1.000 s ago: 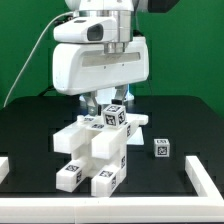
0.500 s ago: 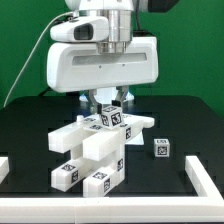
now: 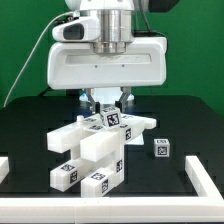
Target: Assemble chair
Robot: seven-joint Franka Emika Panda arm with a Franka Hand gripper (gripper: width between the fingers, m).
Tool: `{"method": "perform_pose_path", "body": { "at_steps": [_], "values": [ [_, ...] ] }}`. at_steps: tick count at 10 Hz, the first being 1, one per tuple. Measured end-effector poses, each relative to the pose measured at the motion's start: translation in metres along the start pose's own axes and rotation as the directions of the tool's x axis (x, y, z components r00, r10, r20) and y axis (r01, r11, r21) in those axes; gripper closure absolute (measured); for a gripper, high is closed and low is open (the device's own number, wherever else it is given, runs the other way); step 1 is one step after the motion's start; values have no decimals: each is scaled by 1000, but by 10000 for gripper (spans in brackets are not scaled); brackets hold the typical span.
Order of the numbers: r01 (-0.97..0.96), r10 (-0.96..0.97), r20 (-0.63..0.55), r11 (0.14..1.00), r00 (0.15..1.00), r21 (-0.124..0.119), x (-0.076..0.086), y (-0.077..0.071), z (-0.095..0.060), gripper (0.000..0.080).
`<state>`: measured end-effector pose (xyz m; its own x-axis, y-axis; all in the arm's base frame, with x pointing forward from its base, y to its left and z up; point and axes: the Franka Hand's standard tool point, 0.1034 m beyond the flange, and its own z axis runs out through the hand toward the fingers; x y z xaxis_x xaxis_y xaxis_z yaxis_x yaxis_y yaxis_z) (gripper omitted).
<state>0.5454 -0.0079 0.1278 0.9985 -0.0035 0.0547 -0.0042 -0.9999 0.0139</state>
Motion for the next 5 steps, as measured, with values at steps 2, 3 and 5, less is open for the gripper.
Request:
{"method": "perform_pose_path", "body": {
  "at_steps": [2,3,5],
  "values": [
    [-284,284,2,959,959,11,0,-3,0,515],
    [-412,412,10,911,911,28,0,-4,0,515],
    [-542,541,22,839,841,46,1,-5,0,515]
  ]
}}
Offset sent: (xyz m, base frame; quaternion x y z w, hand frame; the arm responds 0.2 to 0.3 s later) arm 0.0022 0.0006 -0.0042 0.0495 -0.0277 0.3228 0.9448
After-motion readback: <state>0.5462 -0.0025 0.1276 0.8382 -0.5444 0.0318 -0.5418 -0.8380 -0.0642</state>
